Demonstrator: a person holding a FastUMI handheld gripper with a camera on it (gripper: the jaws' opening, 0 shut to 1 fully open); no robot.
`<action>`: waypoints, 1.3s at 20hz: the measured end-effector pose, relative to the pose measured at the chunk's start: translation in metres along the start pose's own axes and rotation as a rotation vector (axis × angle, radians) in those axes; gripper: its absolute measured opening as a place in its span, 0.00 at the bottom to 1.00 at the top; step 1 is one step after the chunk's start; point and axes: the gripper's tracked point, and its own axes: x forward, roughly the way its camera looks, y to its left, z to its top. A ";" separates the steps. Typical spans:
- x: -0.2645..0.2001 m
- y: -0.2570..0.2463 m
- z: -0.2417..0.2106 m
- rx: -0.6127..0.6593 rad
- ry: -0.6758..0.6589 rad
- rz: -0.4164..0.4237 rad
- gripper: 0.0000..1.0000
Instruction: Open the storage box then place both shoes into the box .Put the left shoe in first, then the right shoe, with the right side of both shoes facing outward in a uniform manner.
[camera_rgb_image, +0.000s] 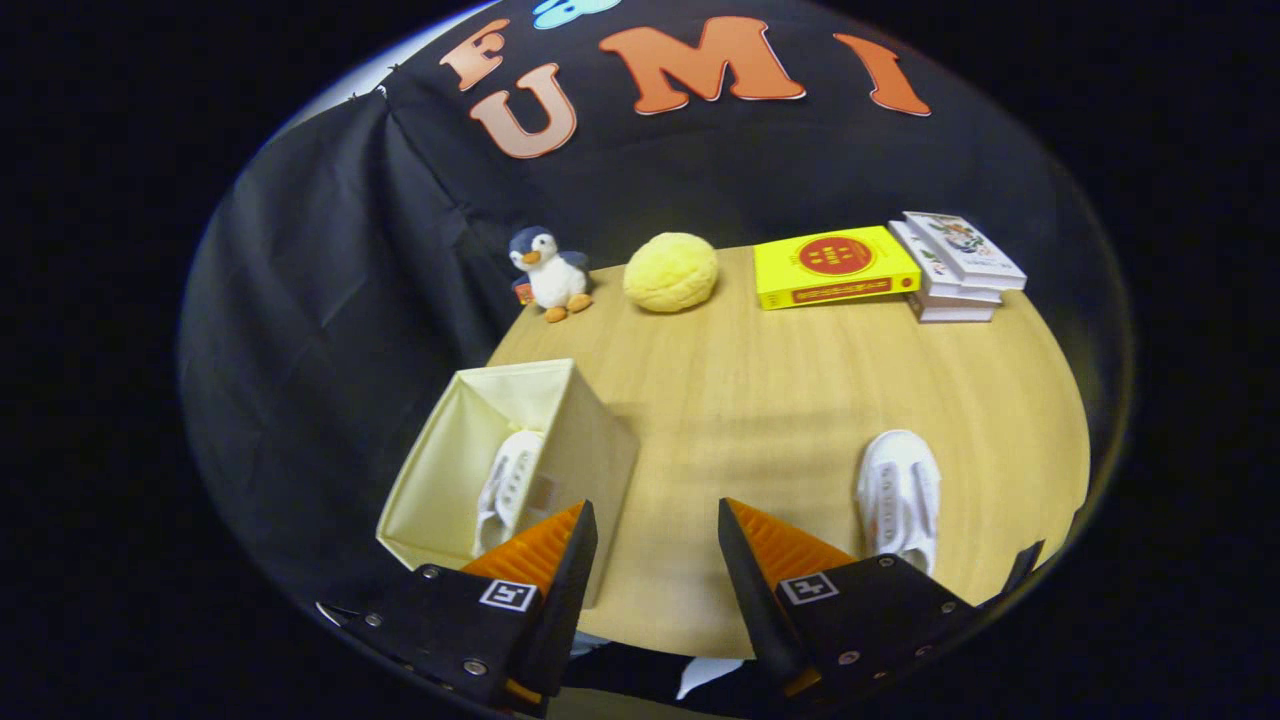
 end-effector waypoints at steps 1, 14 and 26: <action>-0.001 -0.026 -0.005 -0.014 -0.006 -0.053 0.73; 0.027 -0.205 -0.106 -0.196 0.109 -0.313 0.67; 0.064 -0.221 -0.074 -0.148 -0.057 -0.402 0.01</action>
